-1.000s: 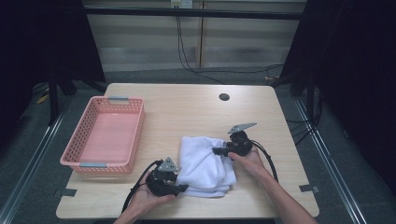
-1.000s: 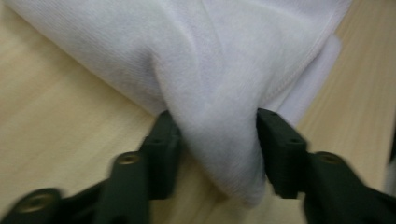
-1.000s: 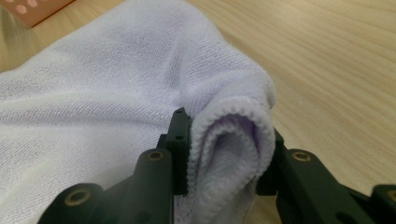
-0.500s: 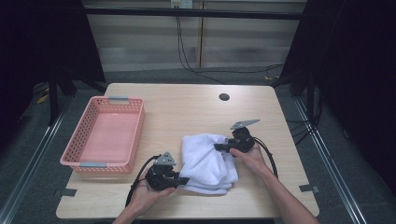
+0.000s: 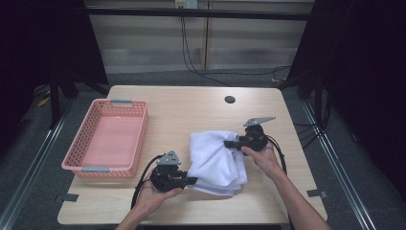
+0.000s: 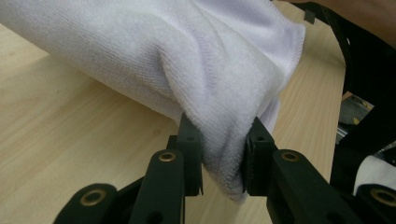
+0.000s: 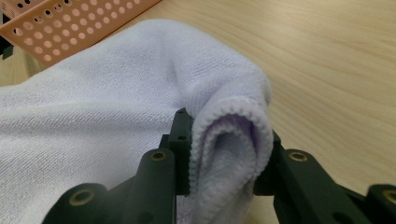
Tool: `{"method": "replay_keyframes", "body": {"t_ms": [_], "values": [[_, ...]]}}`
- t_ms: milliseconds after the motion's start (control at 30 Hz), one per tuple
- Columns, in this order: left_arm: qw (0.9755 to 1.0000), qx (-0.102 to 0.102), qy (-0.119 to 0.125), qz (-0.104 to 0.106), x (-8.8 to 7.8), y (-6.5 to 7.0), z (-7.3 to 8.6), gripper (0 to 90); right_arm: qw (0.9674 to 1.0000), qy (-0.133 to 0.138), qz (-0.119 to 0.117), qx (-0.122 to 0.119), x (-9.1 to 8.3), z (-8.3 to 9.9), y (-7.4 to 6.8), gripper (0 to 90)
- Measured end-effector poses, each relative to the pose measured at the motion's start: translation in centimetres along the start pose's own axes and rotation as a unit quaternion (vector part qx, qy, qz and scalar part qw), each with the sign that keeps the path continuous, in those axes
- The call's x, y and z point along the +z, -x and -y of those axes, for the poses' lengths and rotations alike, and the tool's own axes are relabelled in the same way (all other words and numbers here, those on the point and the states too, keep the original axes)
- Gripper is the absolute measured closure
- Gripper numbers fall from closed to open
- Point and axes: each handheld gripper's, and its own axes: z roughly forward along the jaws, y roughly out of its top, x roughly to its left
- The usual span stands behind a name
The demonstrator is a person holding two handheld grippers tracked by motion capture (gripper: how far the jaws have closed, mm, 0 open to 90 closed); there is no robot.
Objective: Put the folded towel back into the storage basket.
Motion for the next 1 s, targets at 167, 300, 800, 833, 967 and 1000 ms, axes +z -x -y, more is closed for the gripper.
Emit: {"method": "replay_keyframes", "body": {"t_ms": [167,300,800,833,967,1000], "values": [[0.9999,0.005,0.014,0.002,-0.5,0.2,-1.0,73.5,1.0000,-0.001,0.002,-0.002,-0.2,-1.0,0.0,68.6],[0.9996,0.006,0.026,0.004,-1.2,0.0,-1.6,73.6,1.0000,0.007,0.000,-0.003,-0.8,-1.9,-0.1,68.7],[0.9987,0.007,0.050,-0.005,-3.1,-0.7,-3.2,73.7,0.9997,0.023,-0.008,-0.007,-1.4,-5.1,-0.2,68.8],[0.9986,0.009,0.051,-0.008,-3.3,-0.8,-3.3,73.7,0.9997,0.023,-0.009,-0.008,-1.5,-5.3,-0.2,68.8],[0.9981,0.002,0.060,-0.010,-3.8,-1.1,-3.6,73.6,0.9995,0.027,-0.010,-0.011,-1.6,-6.2,-0.3,68.8],[0.9982,0.002,0.059,-0.012,-3.9,-1.3,-3.6,73.6,0.9994,0.030,-0.011,-0.011,-1.5,-6.4,-0.3,68.8]]}}
